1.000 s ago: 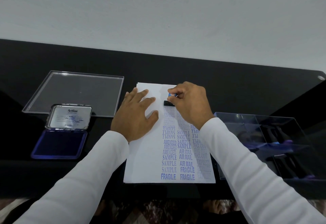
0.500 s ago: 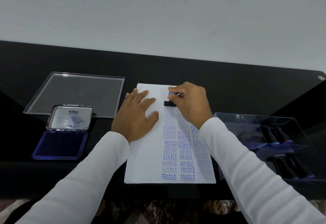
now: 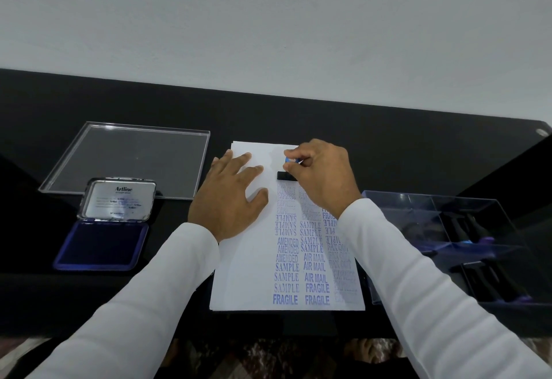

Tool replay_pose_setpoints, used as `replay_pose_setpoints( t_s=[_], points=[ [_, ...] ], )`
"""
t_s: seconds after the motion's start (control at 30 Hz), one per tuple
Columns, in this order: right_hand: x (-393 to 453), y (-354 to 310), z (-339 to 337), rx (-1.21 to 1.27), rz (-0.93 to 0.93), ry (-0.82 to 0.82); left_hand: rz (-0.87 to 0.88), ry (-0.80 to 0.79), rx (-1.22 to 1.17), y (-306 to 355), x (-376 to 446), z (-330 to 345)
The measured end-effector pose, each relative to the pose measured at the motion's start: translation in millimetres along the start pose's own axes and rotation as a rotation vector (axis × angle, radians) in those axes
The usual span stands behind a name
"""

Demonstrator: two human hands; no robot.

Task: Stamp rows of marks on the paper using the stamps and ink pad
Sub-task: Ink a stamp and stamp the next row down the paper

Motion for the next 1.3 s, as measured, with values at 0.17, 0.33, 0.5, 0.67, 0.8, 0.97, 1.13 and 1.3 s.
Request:
replay_pose_setpoints(
  t_s=[0.17,0.33,0.5,0.67,0.8,0.97,1.13,1.3],
  points=[
    [1.7,0.7,0.8,0.016,0.015,-0.01,-0.001,0.003,-0.002,0.3,-0.7,-0.6],
    [2.3,1.3,2.1,0.007,0.015,-0.015,-0.008,-0.012,-0.013,1.7,-0.6,-2.1],
    [-0.2,1.4,0.9,0.0,-0.004,0.006,-0.001,0.001,-0.012,1.0,-0.6,-1.2],
    [-1.2,1.3,1.3,-0.01,-0.017,0.017,0.008,0.016,-0.014,0.2,-0.8,-0.1],
    [-1.2,0.8,1.5,-0.004,-0.012,0.018,0.014,0.027,-0.007,-0.2,0.1,0.8],
    [0.1,2.3,2.7,0.013,0.013,0.01,0.017,0.023,0.005,-0.7,0.1,1.6],
    [0.8,1.1,1.4,0.02,0.009,-0.006,0.012,0.016,0.002,-1.8,0.6,1.6],
    [-1.4,-0.2,-0.5,0.019,0.002,0.007,0.012,0.011,0.004,-1.6,-0.1,1.8]
  ],
)
Point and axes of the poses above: each hand's wrist, its own x-axis towards the middle knuckle, its own z-axis out of the palm, y = z × x, the point moved 4 cm from there along x, towards the middle knuckle, and after that the axes turned 3 degrees about -x, right-handed, at the moved point
